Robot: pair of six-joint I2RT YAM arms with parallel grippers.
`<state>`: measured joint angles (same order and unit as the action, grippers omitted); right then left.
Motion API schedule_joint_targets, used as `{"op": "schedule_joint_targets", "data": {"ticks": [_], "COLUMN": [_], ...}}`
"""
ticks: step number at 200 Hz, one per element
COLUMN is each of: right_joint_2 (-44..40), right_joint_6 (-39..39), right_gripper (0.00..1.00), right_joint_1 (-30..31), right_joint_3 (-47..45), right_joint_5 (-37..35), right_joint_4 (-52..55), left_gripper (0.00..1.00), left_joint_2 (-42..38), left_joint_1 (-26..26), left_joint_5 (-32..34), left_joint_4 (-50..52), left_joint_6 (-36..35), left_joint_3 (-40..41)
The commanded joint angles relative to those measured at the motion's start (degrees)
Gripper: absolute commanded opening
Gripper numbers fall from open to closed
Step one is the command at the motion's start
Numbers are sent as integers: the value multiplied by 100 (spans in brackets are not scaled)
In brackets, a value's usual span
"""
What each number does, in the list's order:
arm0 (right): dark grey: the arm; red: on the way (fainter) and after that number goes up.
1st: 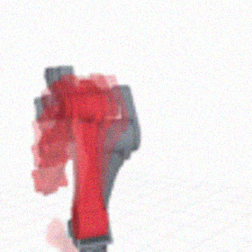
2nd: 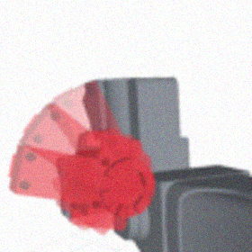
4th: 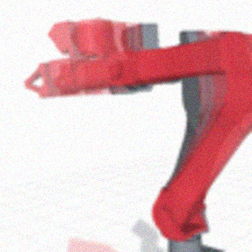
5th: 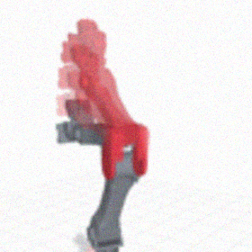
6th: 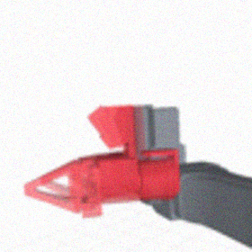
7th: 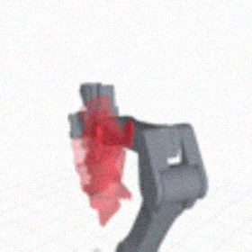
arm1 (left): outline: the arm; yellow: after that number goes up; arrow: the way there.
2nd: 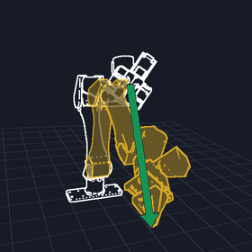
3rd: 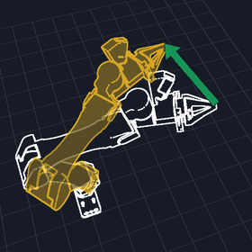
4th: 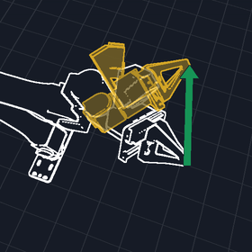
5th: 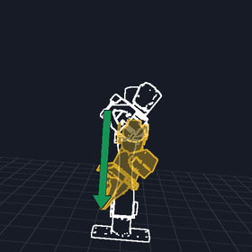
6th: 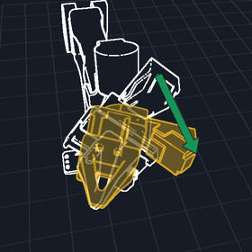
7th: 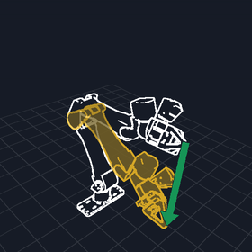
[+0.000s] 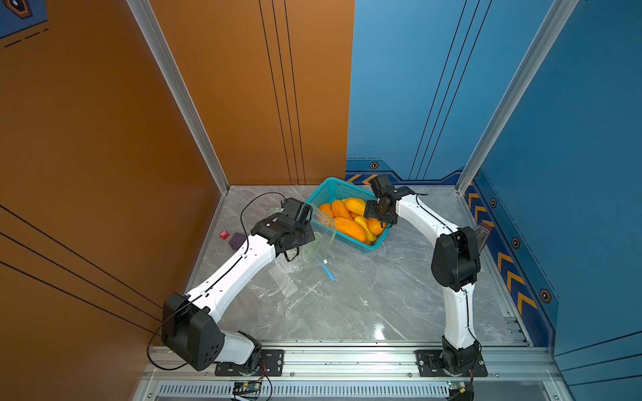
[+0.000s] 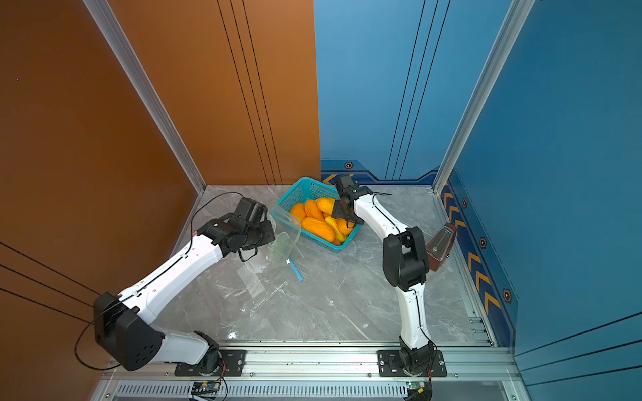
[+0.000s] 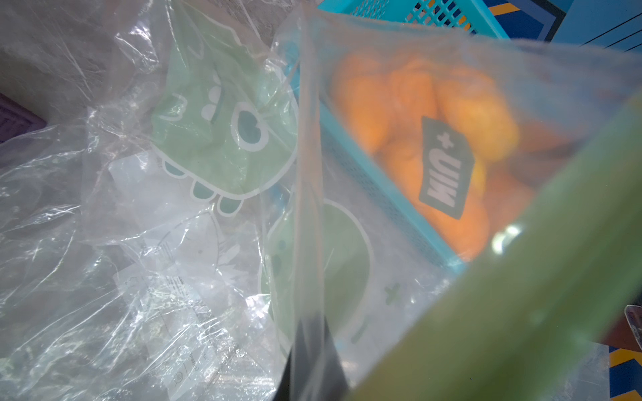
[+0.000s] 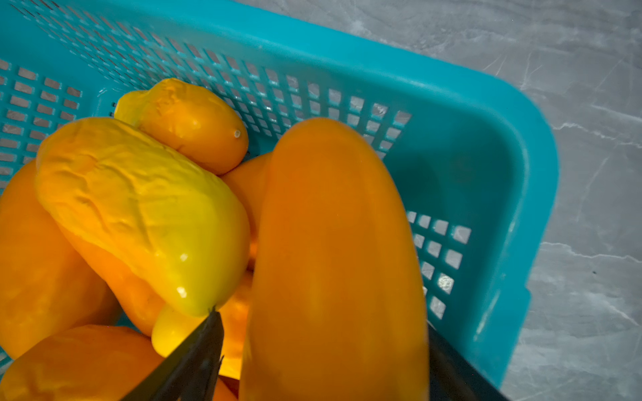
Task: Place the mango in a zip-top bag and seal the zipper
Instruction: Pick up the mango from the basket.
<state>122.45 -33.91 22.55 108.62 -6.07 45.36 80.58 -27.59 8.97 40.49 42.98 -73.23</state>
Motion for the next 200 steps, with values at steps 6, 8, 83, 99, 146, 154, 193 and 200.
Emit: {"op": "schedule_joint_targets", "data": {"ticks": [6,8,83,99,146,154,193,200], "right_joint_2": [163,164,22,-133,-1113,-1312,-2216,-2372], "right_joint_6": [42,42,241,328,565,593,579,604], "right_gripper": [81,81,47,35,13,12,7,7], "right_joint_1": [-26,-30,-101,-95,23,75,420,521], "right_joint_3": [98,98,115,118,-172,-258,-908,-1020], "right_joint_5": [-49,-58,-41,-33,176,250,545,565], "right_joint_4": [113,113,-1,-35,-258,-347,-769,-853], "left_gripper": [0,0,0,0,0,0,0,0], "left_joint_2": [-135,-131,-68,-43,45,52,-96,-110], "left_joint_1": [76,74,61,61,61,61,57,73], "left_joint_5": [-106,-108,-168,-194,-345,-377,-390,-387], "left_joint_4": [-54,-58,-111,-119,-141,-142,-143,-125], "left_joint_6": [44,44,63,55,52,52,22,12], "left_joint_3": [79,81,49,36,-59,-81,-72,-49]}}
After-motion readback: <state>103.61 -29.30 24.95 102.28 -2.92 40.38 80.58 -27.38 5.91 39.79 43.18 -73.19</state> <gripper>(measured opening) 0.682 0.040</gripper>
